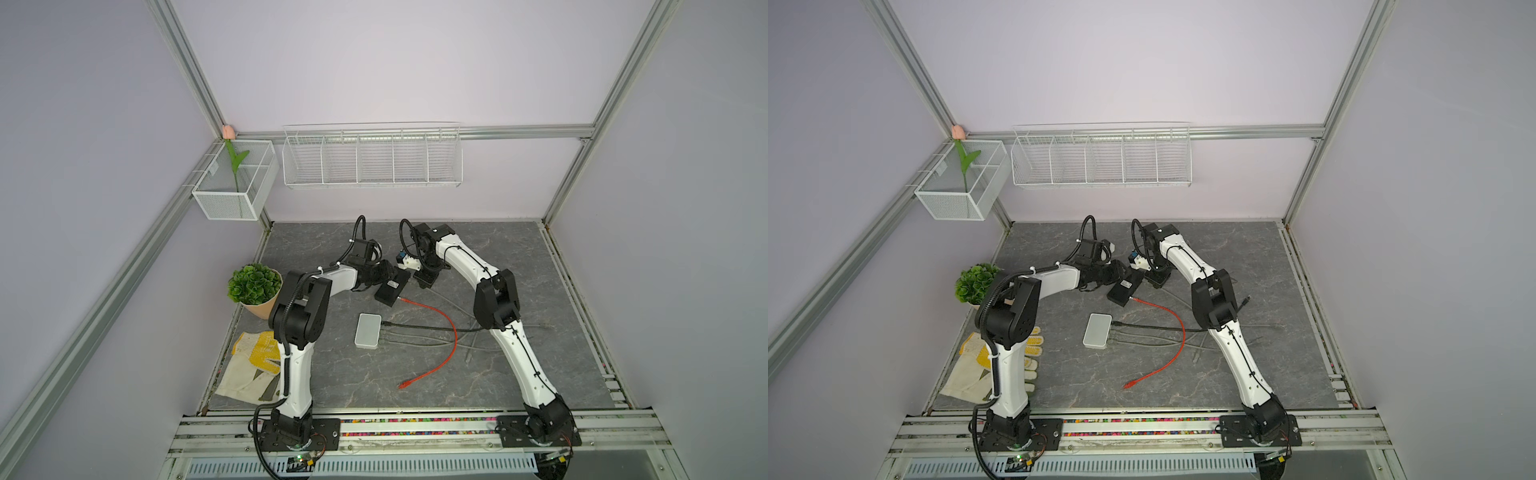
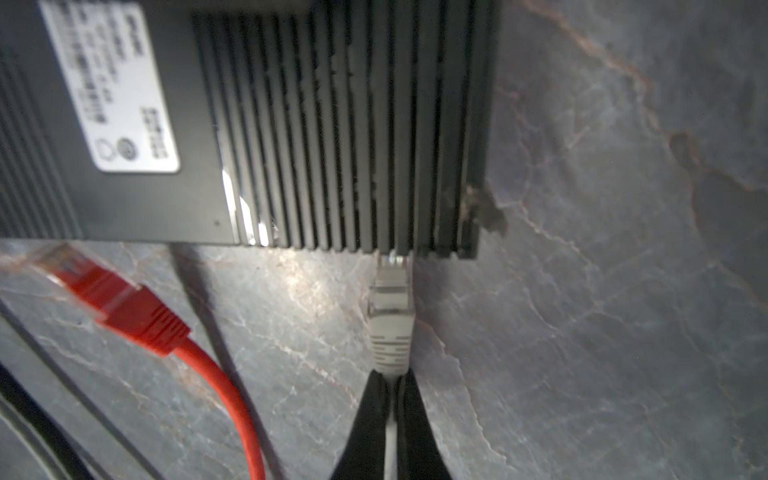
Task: Insert the plug into the switch port
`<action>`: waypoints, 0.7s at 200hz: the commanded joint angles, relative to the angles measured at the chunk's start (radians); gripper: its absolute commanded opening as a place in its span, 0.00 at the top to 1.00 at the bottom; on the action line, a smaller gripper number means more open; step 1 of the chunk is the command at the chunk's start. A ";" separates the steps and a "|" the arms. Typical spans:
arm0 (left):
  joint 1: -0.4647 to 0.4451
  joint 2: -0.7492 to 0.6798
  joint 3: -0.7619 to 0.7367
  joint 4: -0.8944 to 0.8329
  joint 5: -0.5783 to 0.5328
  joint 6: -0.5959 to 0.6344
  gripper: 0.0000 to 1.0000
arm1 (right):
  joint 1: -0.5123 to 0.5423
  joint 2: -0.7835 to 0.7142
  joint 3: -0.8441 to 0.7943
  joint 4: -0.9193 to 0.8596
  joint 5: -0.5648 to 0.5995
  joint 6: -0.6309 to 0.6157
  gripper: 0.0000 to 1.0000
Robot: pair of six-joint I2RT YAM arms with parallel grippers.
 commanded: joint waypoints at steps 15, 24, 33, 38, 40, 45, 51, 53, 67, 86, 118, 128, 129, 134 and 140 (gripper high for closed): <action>-0.007 0.027 0.056 -0.023 0.010 0.019 0.62 | -0.005 -0.062 -0.003 0.018 -0.009 0.002 0.93; -0.008 0.031 0.060 -0.025 0.012 0.020 0.62 | -0.005 -0.062 -0.003 0.019 -0.007 0.002 0.93; -0.008 0.036 0.068 -0.031 0.012 0.023 0.63 | -0.005 -0.061 -0.001 0.019 -0.008 0.000 0.93; -0.007 0.039 0.072 -0.034 0.012 0.024 0.63 | -0.005 -0.061 0.001 0.018 -0.009 0.000 0.93; -0.008 0.040 0.073 -0.035 0.013 0.025 0.63 | -0.005 -0.060 0.001 0.018 -0.009 0.000 0.93; -0.008 0.043 0.077 -0.037 0.014 0.026 0.63 | -0.005 -0.061 0.001 0.018 -0.009 0.000 0.93; -0.008 0.046 0.079 -0.037 0.015 0.026 0.63 | -0.004 -0.060 0.003 0.018 -0.011 0.002 0.93; -0.008 0.047 0.079 -0.039 0.015 0.026 0.63 | -0.005 -0.061 0.003 0.018 -0.012 0.002 0.93; -0.008 0.053 0.082 -0.037 0.015 0.026 0.64 | -0.004 -0.062 0.002 0.017 -0.014 0.001 0.93; -0.008 0.064 0.085 -0.039 0.020 0.026 0.64 | 0.001 -0.062 0.003 0.018 -0.015 0.002 0.93; -0.008 0.068 0.084 -0.046 0.013 0.035 0.65 | 0.001 -0.067 0.005 0.018 -0.012 0.001 0.93; -0.008 0.069 0.086 -0.047 0.012 0.035 0.65 | 0.003 -0.068 0.007 0.017 -0.014 0.001 0.93; -0.008 0.069 0.085 -0.047 0.012 0.035 0.65 | 0.003 -0.068 0.007 0.017 -0.014 0.000 0.93; -0.008 0.070 0.086 -0.047 0.012 0.036 0.66 | 0.003 -0.069 0.007 0.016 -0.015 0.002 0.93; -0.009 0.069 0.087 -0.047 0.012 0.035 0.66 | 0.005 -0.071 0.007 0.014 -0.016 0.002 0.93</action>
